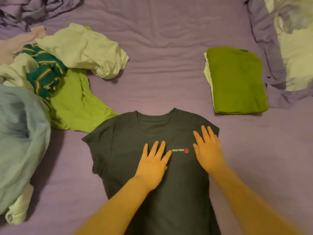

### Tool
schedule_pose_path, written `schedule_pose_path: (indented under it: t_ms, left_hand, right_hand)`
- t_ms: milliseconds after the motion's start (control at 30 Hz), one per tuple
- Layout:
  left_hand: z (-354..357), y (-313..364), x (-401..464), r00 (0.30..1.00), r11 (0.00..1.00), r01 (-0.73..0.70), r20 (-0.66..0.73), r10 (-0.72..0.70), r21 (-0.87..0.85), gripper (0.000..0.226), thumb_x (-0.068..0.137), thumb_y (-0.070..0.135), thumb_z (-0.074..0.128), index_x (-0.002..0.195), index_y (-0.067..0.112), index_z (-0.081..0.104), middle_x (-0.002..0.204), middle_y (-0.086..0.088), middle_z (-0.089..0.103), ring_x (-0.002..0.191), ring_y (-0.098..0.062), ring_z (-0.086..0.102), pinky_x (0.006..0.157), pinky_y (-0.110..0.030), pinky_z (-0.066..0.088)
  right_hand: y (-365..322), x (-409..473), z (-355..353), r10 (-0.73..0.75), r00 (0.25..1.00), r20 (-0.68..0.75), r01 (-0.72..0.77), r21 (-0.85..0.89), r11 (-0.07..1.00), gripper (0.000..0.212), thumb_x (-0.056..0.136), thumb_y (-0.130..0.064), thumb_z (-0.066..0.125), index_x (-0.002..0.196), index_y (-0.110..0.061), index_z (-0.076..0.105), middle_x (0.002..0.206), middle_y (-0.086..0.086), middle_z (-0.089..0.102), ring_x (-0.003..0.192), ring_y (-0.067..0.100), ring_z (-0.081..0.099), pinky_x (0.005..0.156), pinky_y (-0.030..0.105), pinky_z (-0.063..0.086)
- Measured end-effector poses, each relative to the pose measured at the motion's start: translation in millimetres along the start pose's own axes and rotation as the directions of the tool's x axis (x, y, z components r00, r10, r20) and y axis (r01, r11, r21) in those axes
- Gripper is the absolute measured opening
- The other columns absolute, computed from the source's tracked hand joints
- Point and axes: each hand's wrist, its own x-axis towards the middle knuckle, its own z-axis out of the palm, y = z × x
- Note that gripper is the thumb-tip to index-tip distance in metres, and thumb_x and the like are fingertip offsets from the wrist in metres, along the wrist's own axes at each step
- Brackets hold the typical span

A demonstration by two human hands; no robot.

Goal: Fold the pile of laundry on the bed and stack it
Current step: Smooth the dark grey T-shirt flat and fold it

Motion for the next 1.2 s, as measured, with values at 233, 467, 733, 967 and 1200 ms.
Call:
schedule_pose_path:
  t_ms: [233, 467, 733, 967, 1200]
  left_hand:
    - [-30.2, 44.7, 68.6, 0.999, 0.999, -0.044, 0.016, 0.044, -0.023, 0.060, 0.102, 0.041, 0.031, 0.153, 0.026, 0.004, 0.160, -0.005, -0.010, 0.147, -0.032, -0.009, 0.116, -0.054, -0.003]
    - [-55.6, 59.2, 125.3, 0.995, 0.964, 0.095, 0.034, -0.089, -0.248, 0.059, 0.102, 0.037, 0.034, 0.153, 0.026, 0.006, 0.160, -0.008, -0.008, 0.146, -0.035, -0.007, 0.115, -0.057, 0.018]
    - [-55.8, 71.2, 141.1, 0.972, 0.969, 0.224, 0.099, -0.214, -0.100, 0.069, 0.097, 0.058, 0.026, 0.153, 0.027, -0.002, 0.160, -0.005, -0.011, 0.146, -0.034, -0.011, 0.110, -0.055, 0.024]
    - [-41.2, 74.6, 138.3, 0.960, 0.960, 0.278, 0.006, -0.278, 0.020, 0.071, 0.098, 0.056, 0.024, 0.150, 0.027, -0.016, 0.159, -0.004, -0.018, 0.146, -0.030, -0.013, 0.111, -0.048, 0.024]
    - [-40.6, 79.6, 126.6, 0.955, 0.945, 0.284, -0.037, -0.293, -0.164, 0.065, 0.101, 0.047, 0.031, 0.153, 0.025, -0.002, 0.160, -0.008, -0.009, 0.146, -0.033, -0.009, 0.118, -0.052, 0.011]
  right_hand:
    - [54.3, 17.5, -4.7, -0.009, 1.000, 0.004, 0.008, 0.203, 0.979, 0.076, 0.096, -0.037, 0.049, 0.152, -0.019, 0.001, 0.160, 0.011, 0.005, 0.146, 0.028, 0.009, 0.117, 0.039, 0.015]
    - [71.1, 34.7, -16.1, 0.066, 0.992, -0.108, 0.034, 0.731, 0.681, 0.015, 0.083, -0.010, 0.065, 0.096, -0.012, 0.058, 0.092, 0.006, 0.060, 0.087, 0.022, 0.054, 0.064, 0.021, 0.033]
    - [84.6, 33.3, -15.9, 0.104, 0.981, -0.162, 0.021, 0.627, 0.779, 0.031, 0.094, -0.019, 0.055, 0.123, -0.010, 0.049, 0.121, 0.013, 0.052, 0.105, 0.034, 0.054, 0.079, 0.042, 0.046]
    - [65.4, -6.9, 16.4, 0.007, 0.990, -0.144, 0.076, 0.564, 0.822, 0.097, 0.086, -0.043, 0.063, 0.149, -0.034, -0.010, 0.154, 0.006, 0.025, 0.128, 0.027, 0.046, 0.092, 0.038, 0.049]
    - [59.6, -6.9, 21.3, -0.043, 0.980, -0.193, 0.137, 0.509, 0.850, 0.082, 0.091, -0.006, 0.056, 0.150, -0.039, 0.008, 0.150, 0.006, 0.016, 0.117, 0.021, 0.050, 0.082, 0.025, 0.051]
